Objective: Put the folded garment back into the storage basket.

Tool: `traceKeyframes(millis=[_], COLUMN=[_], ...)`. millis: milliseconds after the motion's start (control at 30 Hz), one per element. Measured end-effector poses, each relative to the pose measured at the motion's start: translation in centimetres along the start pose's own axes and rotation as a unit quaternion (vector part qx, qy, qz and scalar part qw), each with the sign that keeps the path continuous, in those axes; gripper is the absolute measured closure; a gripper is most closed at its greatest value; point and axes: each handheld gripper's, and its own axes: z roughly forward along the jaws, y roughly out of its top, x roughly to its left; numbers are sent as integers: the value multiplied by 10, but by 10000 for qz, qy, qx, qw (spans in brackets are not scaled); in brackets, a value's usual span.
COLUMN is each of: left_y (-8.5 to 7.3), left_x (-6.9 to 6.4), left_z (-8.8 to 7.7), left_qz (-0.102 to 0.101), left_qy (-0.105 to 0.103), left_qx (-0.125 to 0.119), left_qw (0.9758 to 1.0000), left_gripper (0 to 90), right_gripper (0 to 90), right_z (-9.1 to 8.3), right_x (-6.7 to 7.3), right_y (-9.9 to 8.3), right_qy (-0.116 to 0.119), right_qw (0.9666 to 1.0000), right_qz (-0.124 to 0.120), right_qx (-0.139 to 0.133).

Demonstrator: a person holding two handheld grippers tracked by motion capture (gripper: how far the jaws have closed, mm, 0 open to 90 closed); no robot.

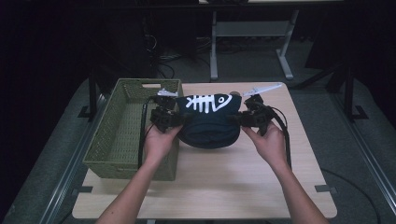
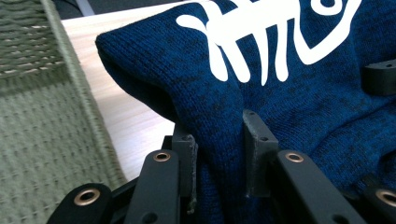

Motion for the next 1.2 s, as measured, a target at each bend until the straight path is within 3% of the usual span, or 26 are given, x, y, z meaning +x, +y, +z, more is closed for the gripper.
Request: traceKeyframes(millis=[800, 1200], left_y=[-4, -11], left_x=[52, 79], left_z=[-39, -57], left_qz=[-89, -57], left_qy=[268, 313], left_qx=[-37, 64], left_qw=[9996, 9995], left_gripper=[700, 697], right_gripper=[727, 726], right_z=[45, 67], right_x=[32, 52], right_y=[38, 52], right_qy=[294, 430], right_qw=[9995, 9989], right_qz=[-123, -175], right_qx=[65, 105])
